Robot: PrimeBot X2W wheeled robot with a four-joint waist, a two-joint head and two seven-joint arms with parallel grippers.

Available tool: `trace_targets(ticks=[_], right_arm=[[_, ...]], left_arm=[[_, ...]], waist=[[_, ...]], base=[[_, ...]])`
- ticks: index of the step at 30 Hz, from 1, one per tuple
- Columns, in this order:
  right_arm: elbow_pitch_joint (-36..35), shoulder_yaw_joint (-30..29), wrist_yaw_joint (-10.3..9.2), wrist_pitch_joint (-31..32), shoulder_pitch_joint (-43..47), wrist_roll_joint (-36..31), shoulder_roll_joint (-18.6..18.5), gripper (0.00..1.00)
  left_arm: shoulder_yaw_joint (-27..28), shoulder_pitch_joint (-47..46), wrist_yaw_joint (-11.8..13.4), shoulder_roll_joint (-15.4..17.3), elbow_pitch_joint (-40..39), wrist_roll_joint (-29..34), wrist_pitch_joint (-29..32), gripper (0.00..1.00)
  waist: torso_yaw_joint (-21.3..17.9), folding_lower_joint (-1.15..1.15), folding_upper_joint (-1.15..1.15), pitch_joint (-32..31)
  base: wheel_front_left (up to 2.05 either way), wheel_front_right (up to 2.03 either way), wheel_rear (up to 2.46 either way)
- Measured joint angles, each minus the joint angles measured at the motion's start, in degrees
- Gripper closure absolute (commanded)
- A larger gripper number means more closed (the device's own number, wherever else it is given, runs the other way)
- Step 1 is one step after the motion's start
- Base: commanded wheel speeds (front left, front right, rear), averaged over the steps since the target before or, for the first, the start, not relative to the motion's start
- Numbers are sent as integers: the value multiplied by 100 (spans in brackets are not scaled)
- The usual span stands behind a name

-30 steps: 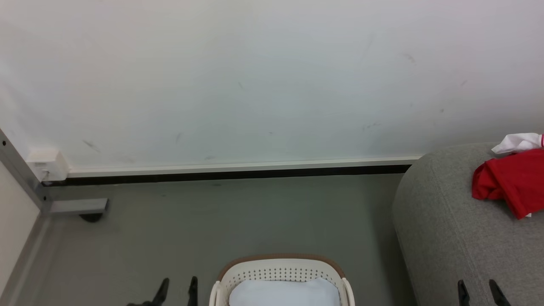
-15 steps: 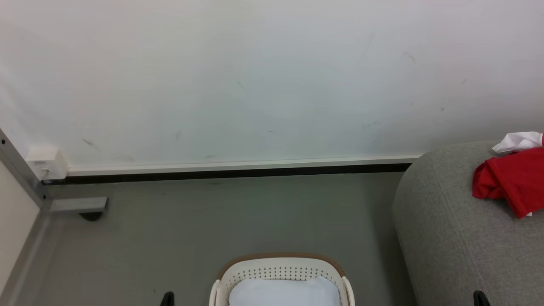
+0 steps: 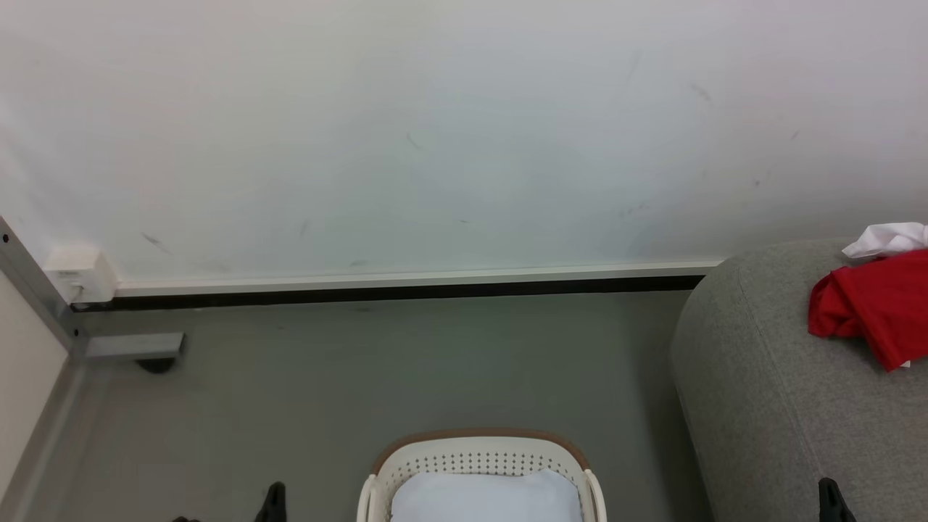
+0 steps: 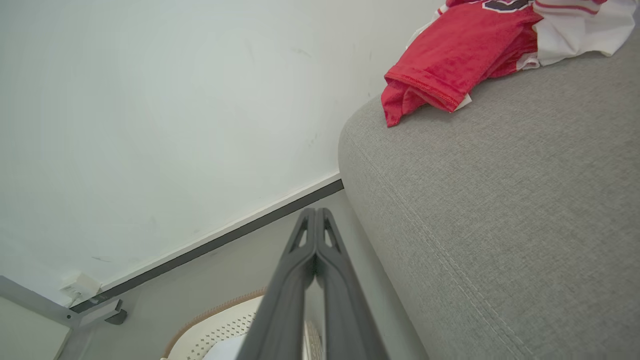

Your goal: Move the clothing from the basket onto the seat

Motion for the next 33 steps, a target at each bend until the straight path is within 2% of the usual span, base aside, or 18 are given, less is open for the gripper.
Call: trace_targets(ticks=[15, 33], right_arm=[[-92, -7, 0, 314, -223, 1287, -7, 100], [-180, -15, -1, 639, -411, 2621, -19, 100]], left_arm=[[212, -125, -142, 0, -152, -1251, 319, 100], [444, -257, -281, 1, -305, -2443, 653, 100]], waist=[[16, 0, 0, 40], [35, 0, 0, 88]], base=[[0, 0, 0], [0, 0, 0]])
